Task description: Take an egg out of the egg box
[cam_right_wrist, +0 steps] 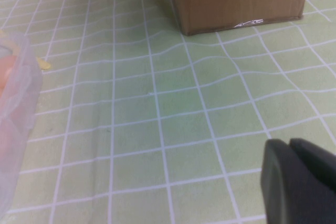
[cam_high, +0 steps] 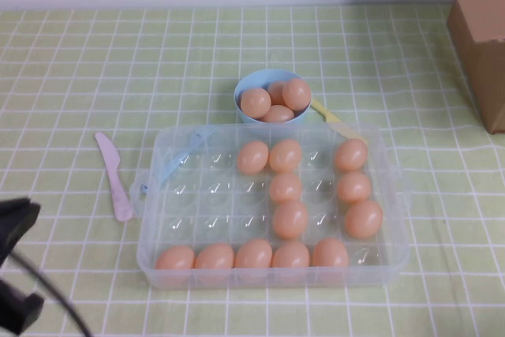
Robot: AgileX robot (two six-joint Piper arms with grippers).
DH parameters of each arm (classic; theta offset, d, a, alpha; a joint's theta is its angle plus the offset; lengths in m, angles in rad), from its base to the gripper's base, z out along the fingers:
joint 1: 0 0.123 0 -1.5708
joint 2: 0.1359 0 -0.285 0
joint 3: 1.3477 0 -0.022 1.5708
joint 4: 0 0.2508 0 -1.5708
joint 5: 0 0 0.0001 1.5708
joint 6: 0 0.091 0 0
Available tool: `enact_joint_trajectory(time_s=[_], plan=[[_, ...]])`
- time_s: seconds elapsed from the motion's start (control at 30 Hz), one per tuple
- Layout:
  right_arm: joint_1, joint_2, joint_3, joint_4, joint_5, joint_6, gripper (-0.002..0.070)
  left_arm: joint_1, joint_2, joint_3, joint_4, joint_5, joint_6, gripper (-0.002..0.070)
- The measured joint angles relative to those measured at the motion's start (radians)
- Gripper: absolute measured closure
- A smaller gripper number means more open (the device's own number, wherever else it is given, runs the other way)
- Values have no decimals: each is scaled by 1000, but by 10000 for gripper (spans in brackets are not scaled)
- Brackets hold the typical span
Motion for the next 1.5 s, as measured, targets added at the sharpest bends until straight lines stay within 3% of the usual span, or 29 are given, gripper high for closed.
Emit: enact_joint_trajectory(time_s=[0.17,0.47,0.87,1.2,1.5], plan=[[0,0,0,0,0,0,695,32,-219,189,11,-171,-7,678],[0,0,0,0,0,0,695,240,-564,544,-85,-504,-52,678],[0,0,0,0,0,0,695,469,-629,678,-128,-547,-54,678],[0,0,0,0,0,0,695,476,-629,680,-135,-391,-46,678],[0,0,0,0,0,0,695,426,-629,680,-155,-297,-46,678]])
